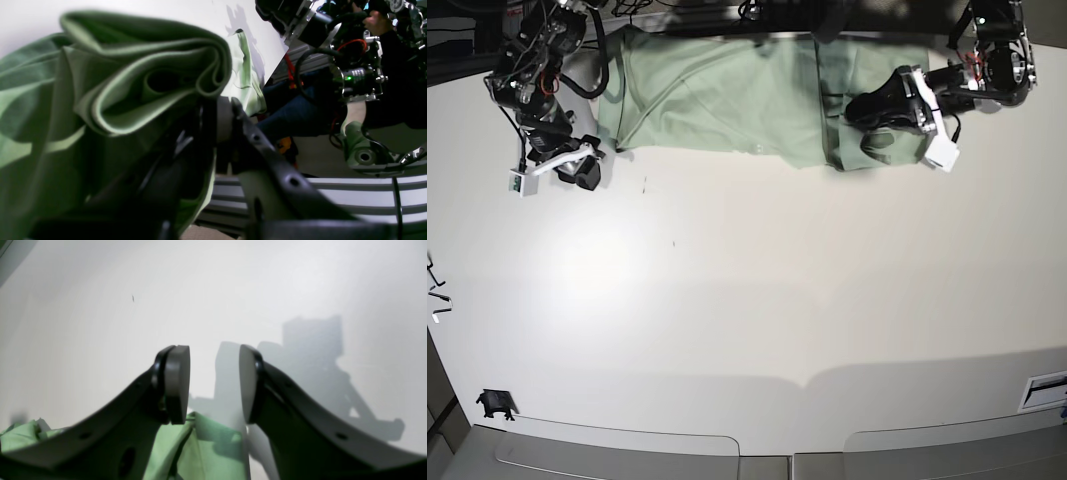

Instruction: Fold the T-shirt properly

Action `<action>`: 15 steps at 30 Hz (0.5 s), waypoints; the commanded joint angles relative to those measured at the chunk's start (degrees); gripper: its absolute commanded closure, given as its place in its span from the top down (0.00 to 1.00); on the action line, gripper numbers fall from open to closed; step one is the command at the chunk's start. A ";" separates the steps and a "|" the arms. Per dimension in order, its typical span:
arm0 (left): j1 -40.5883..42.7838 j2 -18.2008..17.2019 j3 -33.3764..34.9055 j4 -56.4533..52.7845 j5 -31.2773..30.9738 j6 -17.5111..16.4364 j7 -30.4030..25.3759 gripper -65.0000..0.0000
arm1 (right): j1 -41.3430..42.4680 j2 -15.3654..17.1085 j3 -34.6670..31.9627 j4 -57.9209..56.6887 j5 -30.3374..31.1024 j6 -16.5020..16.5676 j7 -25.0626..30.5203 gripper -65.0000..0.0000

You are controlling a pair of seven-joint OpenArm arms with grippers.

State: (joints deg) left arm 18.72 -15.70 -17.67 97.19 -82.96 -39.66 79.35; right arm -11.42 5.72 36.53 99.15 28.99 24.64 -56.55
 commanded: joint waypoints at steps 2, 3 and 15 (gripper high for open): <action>-0.13 -0.33 -0.22 1.01 -2.04 -0.34 -0.76 0.00 | 0.63 0.63 0.15 1.01 1.25 0.46 1.29 0.35; -0.13 -0.33 -0.22 1.01 -2.04 -0.34 -0.76 0.00 | 0.63 0.63 0.15 1.01 1.25 0.44 1.29 0.35; -0.35 -0.33 8.17 1.05 -2.04 -0.34 -4.48 0.36 | 0.63 0.61 0.15 1.01 1.25 0.46 1.29 0.35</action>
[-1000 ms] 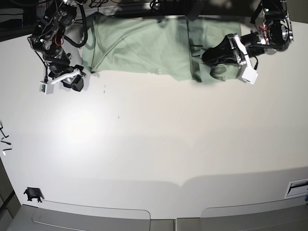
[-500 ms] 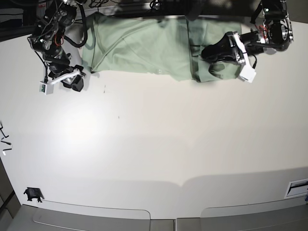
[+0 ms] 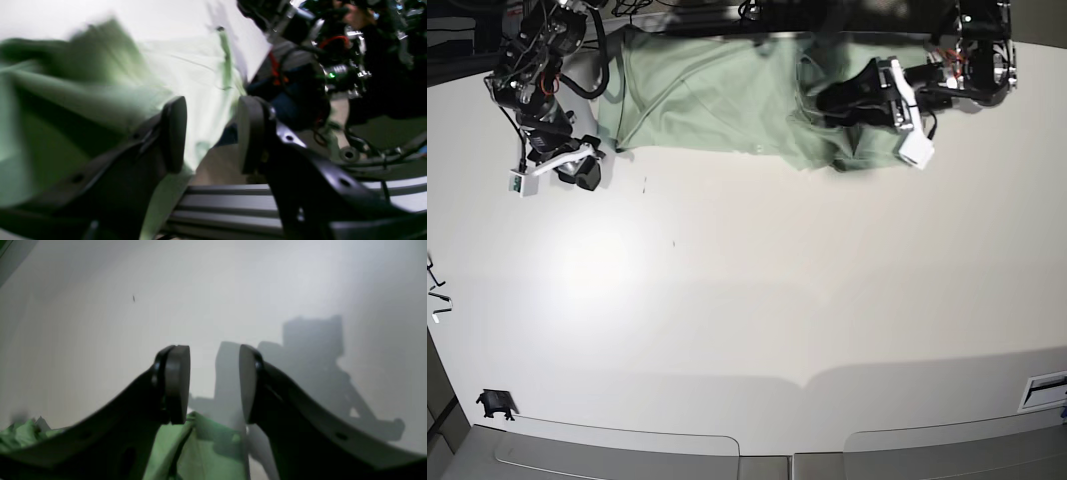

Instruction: Fold the T-shirt properly

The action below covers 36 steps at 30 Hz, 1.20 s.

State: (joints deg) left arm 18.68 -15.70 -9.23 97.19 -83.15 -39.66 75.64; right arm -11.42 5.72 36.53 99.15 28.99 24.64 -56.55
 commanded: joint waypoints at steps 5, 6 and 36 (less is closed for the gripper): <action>-0.94 -0.35 3.30 1.05 -1.85 -0.34 -0.59 0.36 | 0.63 0.63 0.15 1.01 1.22 0.46 1.11 0.35; -0.94 -0.37 3.26 1.05 -1.85 -0.34 -0.61 0.36 | 0.63 0.63 0.15 1.01 1.22 0.48 1.07 0.35; -1.55 -1.77 -11.37 1.05 12.66 -0.34 -6.71 0.00 | -13.44 12.83 0.42 -1.20 13.42 4.15 -9.25 0.50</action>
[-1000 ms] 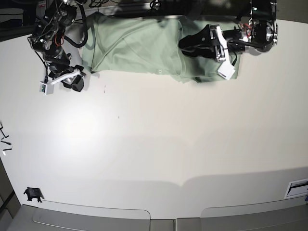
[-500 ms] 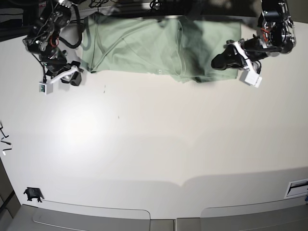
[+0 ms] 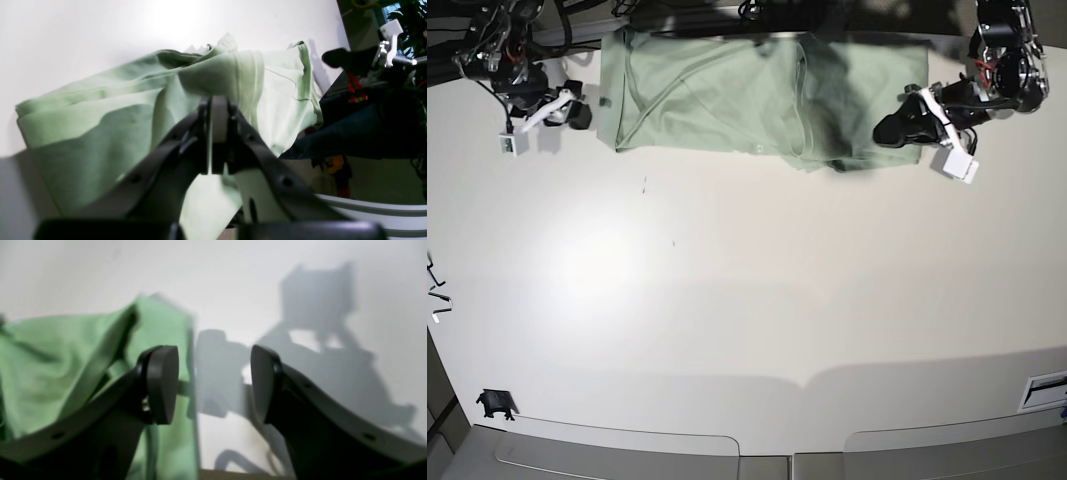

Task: Fold the T-shirt properly
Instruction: 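Grasp the shirt's folded end with the right gripper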

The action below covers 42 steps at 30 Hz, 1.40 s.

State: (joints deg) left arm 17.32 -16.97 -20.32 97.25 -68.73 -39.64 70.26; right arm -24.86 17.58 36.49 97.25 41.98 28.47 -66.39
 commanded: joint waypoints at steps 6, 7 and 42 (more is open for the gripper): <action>-0.20 -0.50 -0.28 0.98 -1.77 -0.36 -1.36 0.00 | -0.42 0.98 0.46 -6.82 6.01 2.12 -1.01 0.50; -0.20 -0.50 -0.28 0.98 -1.77 -0.36 -1.36 0.00 | -0.42 0.98 0.46 -8.02 7.13 2.71 -1.18 0.50; -0.20 -0.52 -0.28 0.98 -1.77 -0.36 -1.38 0.00 | 4.72 -4.72 -1.01 -10.49 20.85 6.75 -8.79 0.49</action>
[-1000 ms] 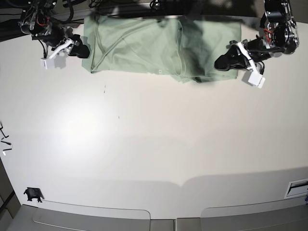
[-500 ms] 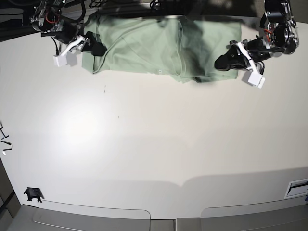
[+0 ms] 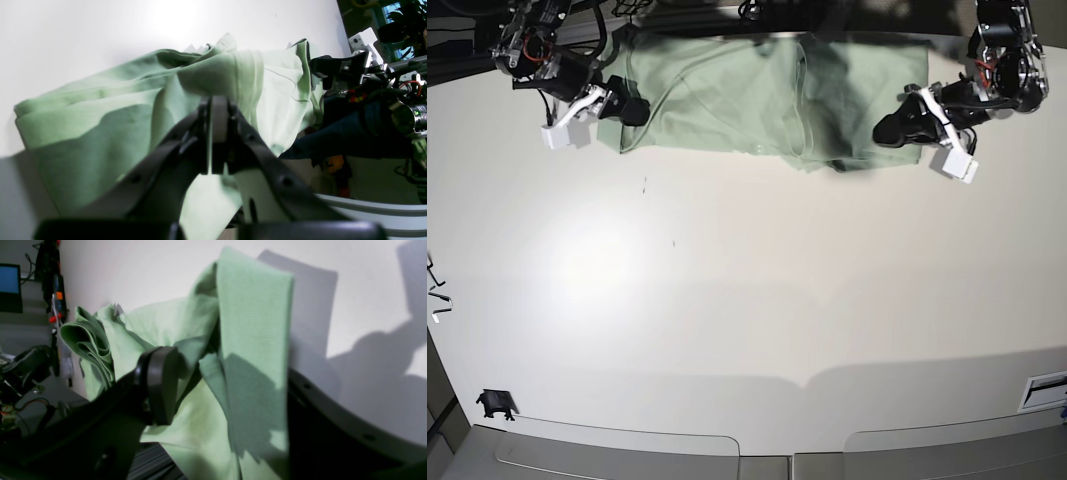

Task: Fold the T-shirt properly
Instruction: 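Grasp the shirt's folded end with the right gripper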

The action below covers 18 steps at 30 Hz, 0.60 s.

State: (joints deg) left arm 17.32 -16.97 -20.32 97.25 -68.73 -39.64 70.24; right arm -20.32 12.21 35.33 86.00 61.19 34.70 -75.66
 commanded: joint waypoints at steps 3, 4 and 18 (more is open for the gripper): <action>-0.22 -0.52 -0.28 0.98 -1.79 -0.36 -1.36 0.00 | 0.17 0.63 0.15 0.76 1.88 0.92 0.33 0.34; -0.22 -0.55 -0.28 0.98 -1.79 -0.36 -1.36 0.00 | 0.17 0.66 0.15 0.76 1.88 0.92 0.33 0.27; -0.17 -4.85 -4.20 0.98 -1.79 -0.36 -1.33 0.00 | 0.33 0.68 0.17 0.79 5.90 1.53 -1.40 0.00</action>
State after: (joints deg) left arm 17.30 -20.99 -24.21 97.25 -68.73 -39.64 70.26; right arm -20.29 12.21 35.33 85.95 65.58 35.68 -77.71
